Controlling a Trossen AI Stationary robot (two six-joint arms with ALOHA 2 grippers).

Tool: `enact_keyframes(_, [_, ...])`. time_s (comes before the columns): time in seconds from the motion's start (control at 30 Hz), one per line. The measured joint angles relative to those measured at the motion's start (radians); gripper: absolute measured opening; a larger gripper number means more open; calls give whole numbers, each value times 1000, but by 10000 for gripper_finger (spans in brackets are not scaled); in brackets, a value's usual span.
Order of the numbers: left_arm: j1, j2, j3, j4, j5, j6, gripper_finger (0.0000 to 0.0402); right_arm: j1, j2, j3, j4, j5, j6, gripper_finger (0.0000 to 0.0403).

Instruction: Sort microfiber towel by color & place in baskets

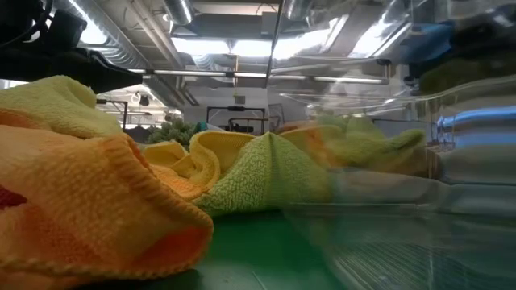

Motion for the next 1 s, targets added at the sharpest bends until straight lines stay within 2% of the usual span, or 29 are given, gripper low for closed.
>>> enact_keyframes(0.57, [0, 0, 0, 0, 1, -15, 124, 0, 0, 0, 2, -4, 11, 193])
enact_keyframes(0.8, [0, 0, 0, 0, 2, -321, 124, 0, 0, 0, 3, -8, 210, 193])
enact_keyframes(0.93, [0, 0, 0, 0, 2, -337, 124, 0, 0, 0, 10, 0, 285, 193])
enact_keyframes(1.0, [0, 0, 0, 0, 2, -333, 124, 0, 1, -4, 72, 1, 319, 193])
